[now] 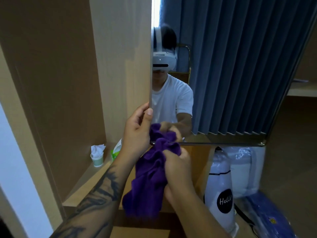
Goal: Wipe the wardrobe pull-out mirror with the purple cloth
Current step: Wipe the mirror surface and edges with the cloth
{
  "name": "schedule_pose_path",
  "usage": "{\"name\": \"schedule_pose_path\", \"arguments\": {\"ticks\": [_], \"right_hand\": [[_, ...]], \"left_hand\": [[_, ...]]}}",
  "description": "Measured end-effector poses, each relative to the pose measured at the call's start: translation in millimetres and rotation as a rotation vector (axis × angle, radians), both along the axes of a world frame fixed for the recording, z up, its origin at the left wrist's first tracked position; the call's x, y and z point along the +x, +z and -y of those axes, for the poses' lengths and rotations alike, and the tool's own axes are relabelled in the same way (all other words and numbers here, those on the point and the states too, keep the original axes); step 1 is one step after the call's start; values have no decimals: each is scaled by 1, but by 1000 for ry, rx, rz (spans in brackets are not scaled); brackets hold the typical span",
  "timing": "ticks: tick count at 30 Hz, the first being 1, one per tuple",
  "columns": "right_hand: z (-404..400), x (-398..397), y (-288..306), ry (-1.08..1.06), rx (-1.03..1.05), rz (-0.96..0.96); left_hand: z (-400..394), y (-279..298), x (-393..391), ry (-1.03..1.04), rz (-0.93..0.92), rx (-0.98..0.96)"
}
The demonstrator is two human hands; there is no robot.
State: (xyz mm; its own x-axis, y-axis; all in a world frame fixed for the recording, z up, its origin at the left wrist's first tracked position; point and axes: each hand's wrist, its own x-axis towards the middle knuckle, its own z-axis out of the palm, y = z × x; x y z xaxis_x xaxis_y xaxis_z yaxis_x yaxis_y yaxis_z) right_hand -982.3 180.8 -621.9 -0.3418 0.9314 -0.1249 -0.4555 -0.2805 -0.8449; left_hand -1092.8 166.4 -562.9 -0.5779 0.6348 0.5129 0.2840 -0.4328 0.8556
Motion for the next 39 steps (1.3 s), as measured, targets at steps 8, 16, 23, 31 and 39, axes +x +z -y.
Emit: {"name": "schedule_pose_path", "arguments": {"ticks": [8, 16, 23, 31, 39], "right_hand": [[-28, 21, -4, -104, -114, -103], [-21, 8, -1, 172, -190, -120], [-42, 31, -1, -12, -226, -184], [-42, 32, 15, 167, -195, -147], [-34, 14, 1, 269, -196, -244]], "left_hand": [[7, 3, -1, -38, 2, -36], [10, 3, -1, 36, -80, -17], [4, 1, 2, 1, -3, 47], [-5, -9, -1, 32, 56, 54], [-5, -9, 4, 67, 33, 81]]}}
